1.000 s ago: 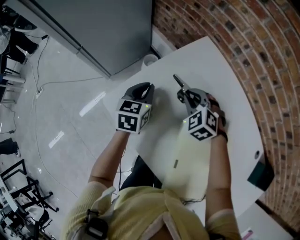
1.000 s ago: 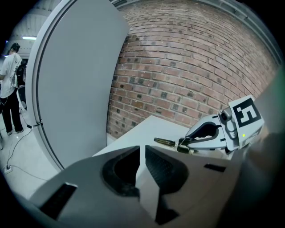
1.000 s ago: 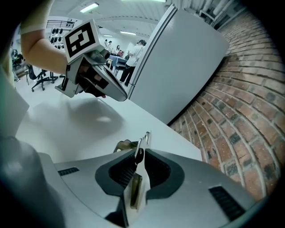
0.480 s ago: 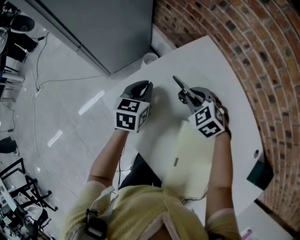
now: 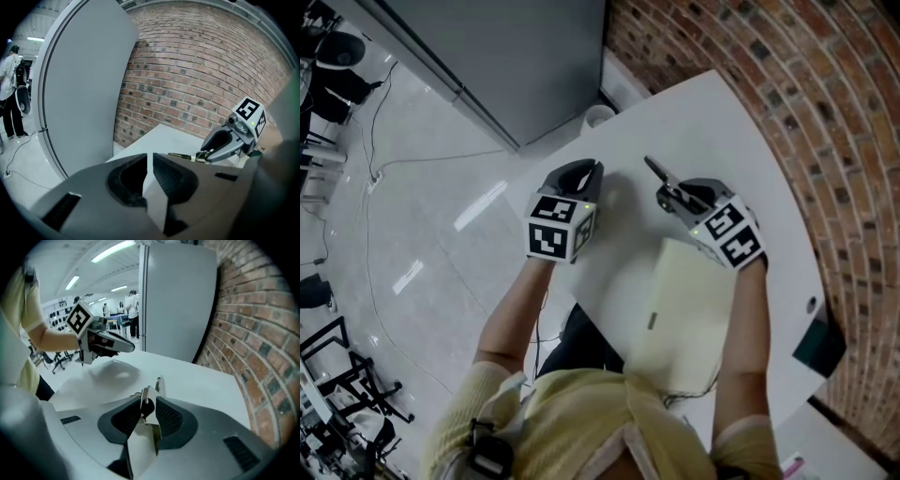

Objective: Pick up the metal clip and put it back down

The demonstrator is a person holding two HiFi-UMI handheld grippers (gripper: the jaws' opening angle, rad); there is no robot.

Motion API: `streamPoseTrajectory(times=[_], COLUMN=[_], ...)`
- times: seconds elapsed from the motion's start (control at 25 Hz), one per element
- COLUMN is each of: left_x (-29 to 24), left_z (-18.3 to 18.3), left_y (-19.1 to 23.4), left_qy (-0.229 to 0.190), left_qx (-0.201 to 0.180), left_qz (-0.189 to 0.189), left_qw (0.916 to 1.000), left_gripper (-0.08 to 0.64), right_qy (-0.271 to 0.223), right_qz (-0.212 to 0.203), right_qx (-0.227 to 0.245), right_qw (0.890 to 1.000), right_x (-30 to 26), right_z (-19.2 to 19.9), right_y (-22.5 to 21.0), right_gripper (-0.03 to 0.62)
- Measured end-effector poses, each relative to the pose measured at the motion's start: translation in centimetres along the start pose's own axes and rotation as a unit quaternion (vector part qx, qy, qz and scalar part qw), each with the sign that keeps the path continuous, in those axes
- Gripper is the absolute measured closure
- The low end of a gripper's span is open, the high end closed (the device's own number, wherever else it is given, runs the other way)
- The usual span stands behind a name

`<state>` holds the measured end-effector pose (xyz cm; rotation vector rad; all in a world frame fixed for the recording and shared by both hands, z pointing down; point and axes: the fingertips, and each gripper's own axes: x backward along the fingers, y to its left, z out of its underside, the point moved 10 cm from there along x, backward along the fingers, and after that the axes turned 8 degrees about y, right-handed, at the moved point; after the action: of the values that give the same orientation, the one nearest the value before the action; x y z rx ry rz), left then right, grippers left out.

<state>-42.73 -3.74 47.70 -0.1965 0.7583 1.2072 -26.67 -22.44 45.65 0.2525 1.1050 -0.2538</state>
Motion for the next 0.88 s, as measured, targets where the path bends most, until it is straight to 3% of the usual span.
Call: streamPoseTrajectory(times=[0.48,0.68,0.88], left_x=[0.5,0.8,0.9], left_z=[0.3,0.1,-0.4], left_y=[0.0,-0.2,-0.7], left_qy=[0.003,0.003,0.008], left_qx=[-0.005,-0.011,-0.024], left_qz=[0.006,0.011,0.027], left_qw=[1.0000,0.9999,0.9993], left_gripper=[0.541,0.541,0.541], right_qy=[0.064,0.062,0.046], right_qz=[0.022,0.028,0.061], right_qx=[0.055,0.052,0.038], right_qw=[0.996,0.996,0.996], right_x=[-0.5,0.1,1.1], right_z=[0.4,0.4,0.3], right_y=[1.3,1.8,2.0], right_gripper=[0.486,0.486,0.488])
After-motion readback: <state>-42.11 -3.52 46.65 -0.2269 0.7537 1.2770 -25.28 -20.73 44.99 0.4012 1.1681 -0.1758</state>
